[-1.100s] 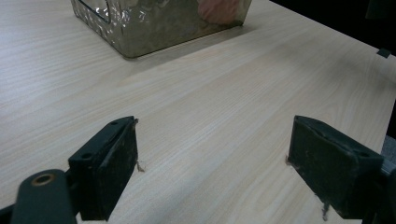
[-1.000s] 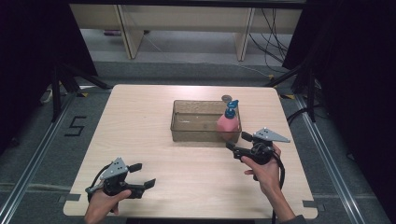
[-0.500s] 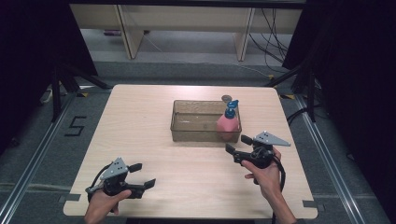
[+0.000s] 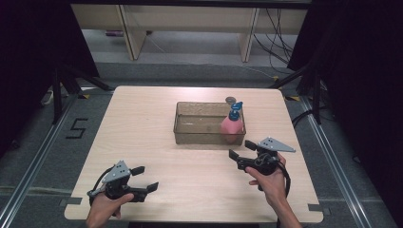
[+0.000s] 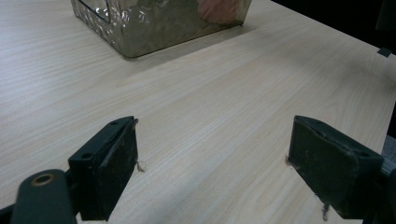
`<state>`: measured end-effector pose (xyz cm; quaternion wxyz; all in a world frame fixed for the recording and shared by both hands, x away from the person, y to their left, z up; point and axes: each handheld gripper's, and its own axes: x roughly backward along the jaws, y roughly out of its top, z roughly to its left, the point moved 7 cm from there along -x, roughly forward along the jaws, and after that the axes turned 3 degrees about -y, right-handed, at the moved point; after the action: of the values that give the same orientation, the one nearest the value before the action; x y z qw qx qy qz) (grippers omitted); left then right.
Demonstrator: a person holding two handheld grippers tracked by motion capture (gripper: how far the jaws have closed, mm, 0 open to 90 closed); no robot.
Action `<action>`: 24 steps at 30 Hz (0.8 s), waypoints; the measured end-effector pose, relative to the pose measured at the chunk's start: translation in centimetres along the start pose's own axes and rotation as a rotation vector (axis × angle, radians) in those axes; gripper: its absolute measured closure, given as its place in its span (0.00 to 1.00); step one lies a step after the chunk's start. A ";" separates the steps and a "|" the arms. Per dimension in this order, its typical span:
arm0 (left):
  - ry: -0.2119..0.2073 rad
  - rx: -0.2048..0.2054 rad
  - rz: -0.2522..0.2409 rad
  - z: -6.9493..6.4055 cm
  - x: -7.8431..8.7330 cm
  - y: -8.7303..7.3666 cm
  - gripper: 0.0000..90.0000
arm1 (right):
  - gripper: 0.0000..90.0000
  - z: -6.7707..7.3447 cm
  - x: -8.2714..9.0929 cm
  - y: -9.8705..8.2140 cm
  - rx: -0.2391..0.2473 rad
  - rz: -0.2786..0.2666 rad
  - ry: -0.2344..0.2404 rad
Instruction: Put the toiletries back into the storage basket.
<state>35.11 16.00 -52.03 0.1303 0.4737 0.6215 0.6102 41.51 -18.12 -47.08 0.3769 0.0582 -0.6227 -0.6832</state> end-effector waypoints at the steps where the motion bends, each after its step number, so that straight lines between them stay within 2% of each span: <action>1: 0.000 0.001 0.000 0.0 0.0 0.0 0.17 | 0.23 -0.1 0.0 0.0 0.013 -0.005 0.000; 2: -0.001 0.004 -0.003 0.0 0.0 0.0 0.17 | 0.23 -0.1 0.0 0.0 0.032 -0.015 0.002; 3: 0.000 -0.001 0.003 0.0 0.0 0.0 0.17 | 0.23 0.0 0.1 -0.1 0.017 -0.009 0.004; 10: 0.000 0.000 0.001 0.0 0.0 0.0 0.17 | 0.23 0.1 0.5 -0.5 0.028 -0.007 0.003; 11: 0.000 0.000 0.001 0.0 0.0 0.0 0.17 | 0.23 0.6 0.7 -0.6 -0.008 -0.004 0.016; 12: 0.000 0.000 0.001 0.0 0.0 0.0 0.17 | 0.23 0.6 0.7 -0.6 -0.008 -0.004 0.016; 14: 0.000 0.000 0.001 0.0 0.0 0.0 0.17 | 0.23 0.3 0.8 -0.7 0.034 -0.006 0.010; 15: 0.000 0.004 -0.002 0.0 0.0 0.0 0.17 | 0.23 0.6 0.9 -0.8 0.017 -0.009 0.023; 20: -0.001 -0.001 0.001 0.0 0.0 0.0 0.17 | 0.23 0.6 1.3 -1.1 0.017 -0.002 0.021; 21: 0.000 -0.001 0.000 0.0 0.0 0.0 0.17 | 0.23 0.9 1.4 -1.2 -0.011 0.000 0.030; 22: 0.001 -0.001 0.002 0.0 0.0 0.0 0.17 | 0.22 0.6 1.3 -1.1 0.026 -0.017 0.022; 23: 0.000 0.003 -0.001 0.0 -0.1 0.0 0.17 | 0.22 0.5 1.4 -1.1 0.031 -0.019 0.020; 24: 0.001 0.001 0.001 0.0 0.0 0.0 0.17 | 0.22 0.8 1.6 -1.3 -0.001 -0.007 0.022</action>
<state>35.10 15.97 -52.07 0.1295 0.4740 0.6215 0.6102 39.38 -18.52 -47.44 0.3813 0.0677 -0.6182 -0.6840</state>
